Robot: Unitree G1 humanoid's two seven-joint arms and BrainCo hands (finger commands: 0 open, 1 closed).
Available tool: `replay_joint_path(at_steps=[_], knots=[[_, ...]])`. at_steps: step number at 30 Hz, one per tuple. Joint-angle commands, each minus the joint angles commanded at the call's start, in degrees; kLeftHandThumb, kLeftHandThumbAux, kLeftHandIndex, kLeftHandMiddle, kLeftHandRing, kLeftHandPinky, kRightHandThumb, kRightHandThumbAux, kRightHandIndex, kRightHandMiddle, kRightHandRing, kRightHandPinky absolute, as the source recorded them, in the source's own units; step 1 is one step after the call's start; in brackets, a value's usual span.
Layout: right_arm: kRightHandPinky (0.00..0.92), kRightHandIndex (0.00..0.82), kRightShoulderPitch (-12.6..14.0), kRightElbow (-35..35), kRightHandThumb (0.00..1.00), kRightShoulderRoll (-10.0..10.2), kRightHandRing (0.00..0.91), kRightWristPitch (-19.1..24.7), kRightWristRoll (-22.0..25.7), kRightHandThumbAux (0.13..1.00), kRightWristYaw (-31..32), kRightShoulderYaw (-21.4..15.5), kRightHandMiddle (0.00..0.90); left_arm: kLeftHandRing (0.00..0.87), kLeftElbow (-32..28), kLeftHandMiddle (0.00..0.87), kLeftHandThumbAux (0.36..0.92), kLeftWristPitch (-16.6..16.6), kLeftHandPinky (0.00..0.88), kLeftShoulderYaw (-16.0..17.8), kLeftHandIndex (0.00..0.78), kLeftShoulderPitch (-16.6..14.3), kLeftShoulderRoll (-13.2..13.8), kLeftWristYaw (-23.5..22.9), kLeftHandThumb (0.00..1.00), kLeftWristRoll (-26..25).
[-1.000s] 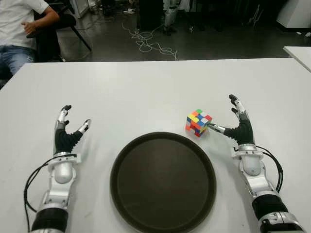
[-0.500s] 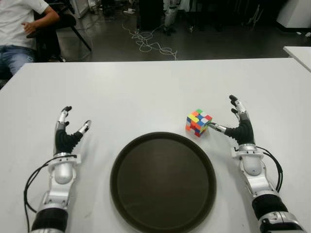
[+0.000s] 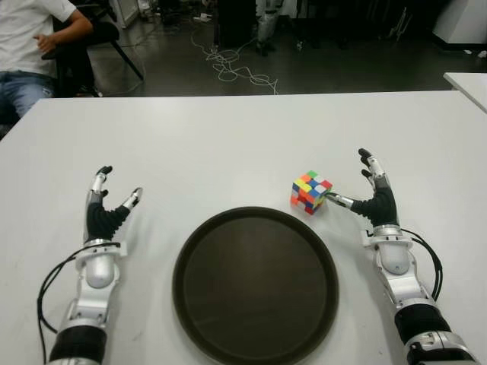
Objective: Pick up the Rubik's Cube and put it in the plate
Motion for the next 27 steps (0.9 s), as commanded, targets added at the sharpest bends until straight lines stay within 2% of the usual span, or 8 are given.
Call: replay_joint_path(at_steps=[9, 17, 22, 27], knots=[[0.0, 0.0, -0.3, -0.3, 0.0, -0.1, 0.0, 0.4, 0.4, 0.849, 0.0, -0.4, 0.0, 0.0, -1.4, 0.0, 0.638, 1.1, 0.072, 0.0, 0.0, 0.3, -0.7, -0.1, 0.0, -0.4], [0.0, 0.0, -0.7, -0.6, 0.0, -0.5, 0.0, 0.9, 0.1, 0.868, -0.4, -0.6, 0.0, 0.0, -1.8, 0.0, 0.631, 1.2, 0.072, 0.0, 0.0, 0.3, -0.9, -0.5, 0.0, -0.7], [0.002, 0.0, -1.0, -1.3, 0.0, -1.7, 0.0, 0.4, -2.4, 0.893, -2.3, -0.1, 0.0, 0.0, -1.2, 0.0, 0.622, 0.7, 0.065, 0.0, 0.0, 0.2, -0.7, -0.6, 0.0, -0.7], [0.005, 0.0, -1.5, -1.6, 0.0, -2.0, 0.0, 0.0, -3.7, 0.898, -3.6, 0.1, 0.0, 0.0, -1.7, 0.0, 0.619, 0.8, 0.064, -0.3, 0.0, 0.4, -0.8, 0.0, 0.0, 0.0]])
